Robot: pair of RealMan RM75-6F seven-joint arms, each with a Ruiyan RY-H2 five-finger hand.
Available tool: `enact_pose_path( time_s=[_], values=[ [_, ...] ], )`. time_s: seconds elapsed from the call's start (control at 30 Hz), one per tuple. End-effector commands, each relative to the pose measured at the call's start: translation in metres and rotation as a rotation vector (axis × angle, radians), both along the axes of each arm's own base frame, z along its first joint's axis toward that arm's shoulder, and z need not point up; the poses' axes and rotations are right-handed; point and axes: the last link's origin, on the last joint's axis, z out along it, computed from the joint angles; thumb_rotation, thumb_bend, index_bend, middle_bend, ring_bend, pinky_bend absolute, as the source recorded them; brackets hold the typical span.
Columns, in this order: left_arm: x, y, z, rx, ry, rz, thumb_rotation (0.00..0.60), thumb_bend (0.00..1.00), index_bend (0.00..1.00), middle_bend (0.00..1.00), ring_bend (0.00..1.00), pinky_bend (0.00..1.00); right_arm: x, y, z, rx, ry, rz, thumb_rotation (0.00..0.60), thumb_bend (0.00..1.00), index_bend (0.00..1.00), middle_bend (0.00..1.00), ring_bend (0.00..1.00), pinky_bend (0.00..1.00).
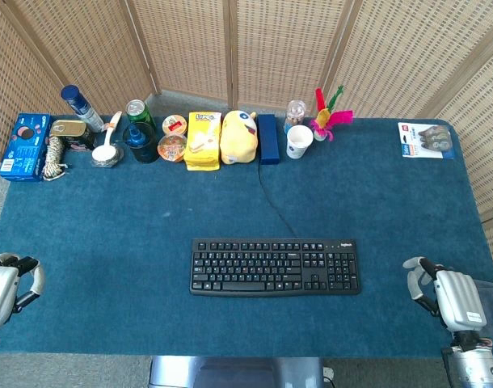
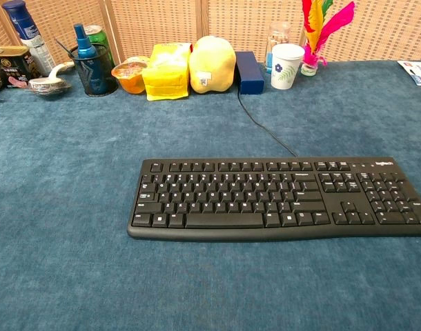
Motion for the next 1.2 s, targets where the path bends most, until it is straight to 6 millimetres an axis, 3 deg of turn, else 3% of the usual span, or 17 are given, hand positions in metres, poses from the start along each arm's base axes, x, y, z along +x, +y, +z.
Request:
enact_pose_path(
  time_s=[0.03,0.3,0.53,0.63,0.7,0.77,0.87,1.03,1.2],
  values=[
    [0.000,0.000,-0.001,-0.004,0.002,0.001,0.013,0.53,0.61,0.58,0.47,0.28,-0.001,0.000,-0.001,0.005,0.000,-0.005,0.000,0.55,0.38,0.53,0.54,0.60],
    [0.003,0.003,0.002,0.003,0.005,-0.013,0.013,0.53,0.61,0.58,0.47,0.29,0.003,-0.003,0.000,0.005,-0.013,0.017,0.000,0.56,0.38,0.53,0.54,0.60],
    [0.015,0.015,0.016,0.031,0.022,-0.067,0.015,0.53,0.61,0.58,0.47,0.29,0.039,-0.036,0.014,0.003,-0.063,0.150,0.000,0.55,0.37,0.53,0.55,0.62],
    [0.021,0.022,0.020,0.030,0.031,-0.089,0.016,0.53,0.61,0.58,0.47,0.29,0.055,-0.056,0.016,0.041,-0.080,0.178,0.000,0.55,0.37,0.63,0.69,0.68],
    [0.026,0.027,0.022,0.028,0.035,-0.100,0.015,0.53,0.61,0.58,0.47,0.29,0.063,-0.069,0.015,0.079,-0.084,0.179,0.000,0.55,0.37,0.82,0.88,0.77],
    [0.029,0.030,0.022,0.023,0.035,-0.108,0.013,0.53,0.61,0.58,0.47,0.29,0.069,-0.079,0.011,0.130,-0.093,0.169,0.000,0.56,0.37,0.94,0.98,0.88],
    [0.033,0.035,0.022,0.014,0.034,-0.112,0.015,0.53,0.61,0.58,0.47,0.28,0.076,-0.094,0.004,0.233,-0.086,0.142,0.000,0.57,0.37,1.00,1.00,1.00],
    [0.038,0.040,0.022,0.010,0.037,-0.113,0.016,0.53,0.61,0.57,0.47,0.28,0.080,-0.116,-0.012,0.355,-0.042,0.106,0.000,0.61,0.37,1.00,1.00,1.00],
    [0.039,0.042,0.020,0.000,0.047,-0.107,0.014,0.53,0.61,0.57,0.47,0.29,0.069,-0.124,-0.027,0.438,0.035,0.057,0.000,0.62,0.37,1.00,1.00,1.00]
  ],
)
